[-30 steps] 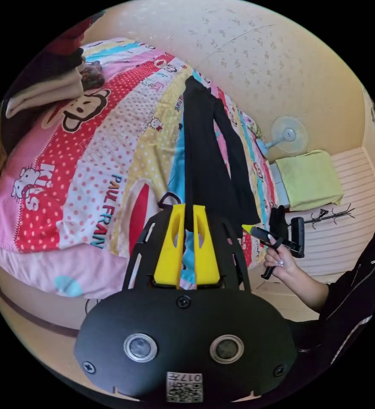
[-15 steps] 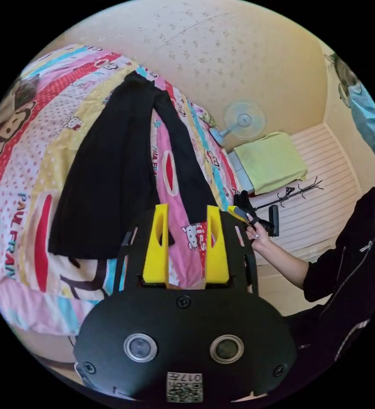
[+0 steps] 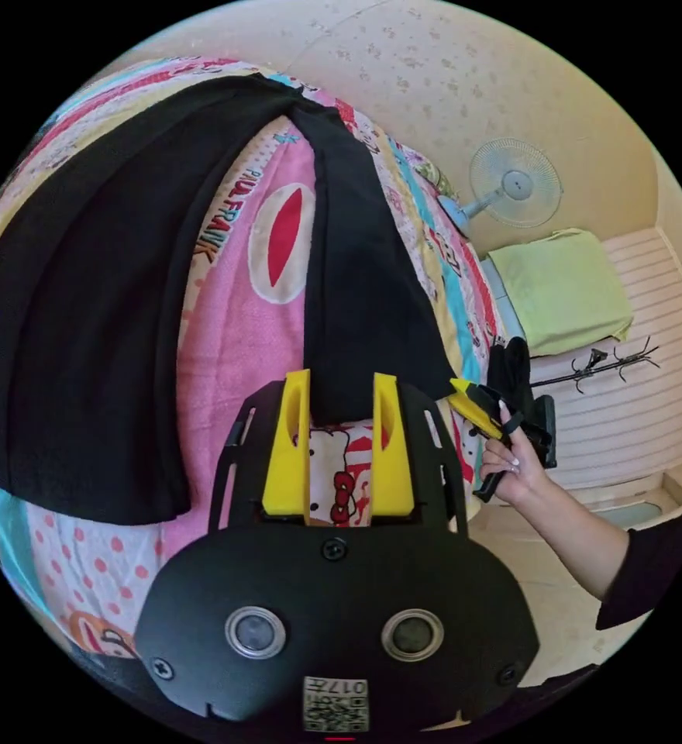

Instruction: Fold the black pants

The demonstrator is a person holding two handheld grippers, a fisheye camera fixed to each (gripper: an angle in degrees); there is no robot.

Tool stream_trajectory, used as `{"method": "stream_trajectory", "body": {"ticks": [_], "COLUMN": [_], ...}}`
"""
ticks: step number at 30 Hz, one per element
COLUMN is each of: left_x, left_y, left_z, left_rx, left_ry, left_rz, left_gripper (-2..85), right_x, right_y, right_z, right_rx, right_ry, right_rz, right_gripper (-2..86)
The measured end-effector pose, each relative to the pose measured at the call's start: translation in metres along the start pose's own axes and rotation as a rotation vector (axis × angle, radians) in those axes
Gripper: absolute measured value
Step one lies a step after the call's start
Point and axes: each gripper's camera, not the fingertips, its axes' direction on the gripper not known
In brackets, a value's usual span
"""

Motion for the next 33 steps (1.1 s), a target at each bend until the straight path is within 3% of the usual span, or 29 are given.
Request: {"method": "stream_trajectory", "body": {"ticks": [5, 7, 9, 11, 14, 17, 20, 23, 26, 28, 33], "left_x": [-0.01, -0.013, -0.012, 0.005, 0.038, 0.054, 0.048, 0.03, 0.045, 0.073, 0.192], "left_y": [0.026, 0.028, 0.01, -0.008, -0.017, -0.005, 0.018, 0.03, 0.044, 0.044, 0.032], "left_z": [-0.007, -0.013, -0.024, -0.044, -0.107, -0.146, -0.142, -0.119, -0.146, -0.171, -0.19], "left_rx": [0.177, 0.167, 0.002, -0.104, -0.051, -0.055, -0.057, -0.206, -0.101, -0.046, -0.052], "left_ry": [0.122, 0.118, 0.183, 0.206, 0.262, 0.152, 0.089, 0.219, 0.304, 0.293, 0.201], "left_rz": [-0.379, -0.439, -0.47, -0.357, -0.163, -0.05, -0.055, -0.151, -0.116, 0.02, 0.641], "left_gripper": [7.2, 3.8, 1.9, 1.0, 0.3, 0.0, 0.1, 2.0, 5.3, 7.8, 13.2], "right_x": [0.019, 0.014, 0.002, -0.021, -0.054, -0.063, -0.044, -0.021, -0.031, -0.048, -0.105], "right_y": [0.014, 0.021, 0.023, 0.023, 0.034, 0.056, 0.066, 0.078, 0.081, 0.078, 0.071], "right_z": [-0.008, -0.014, -0.029, -0.055, -0.082, -0.088, -0.065, -0.057, -0.065, -0.071, -0.083], "right_rx": [0.057, 0.061, 0.078, 0.087, 0.046, 0.037, -0.031, 0.012, 0.032, 0.004, -0.049], "right_ry": [-0.145, -0.15, -0.155, -0.16, -0.078, -0.044, -0.004, -0.072, -0.125, -0.089, -0.042], "right_rz": [0.111, 0.117, 0.09, 0.033, -0.03, -0.095, -0.041, 0.122, 0.117, 0.064, -0.058], "right_gripper": [4.3, 3.7, 3.3, 3.0, 2.8, 2.8, 2.7, 2.6, 2.6, 2.6, 2.6]}}
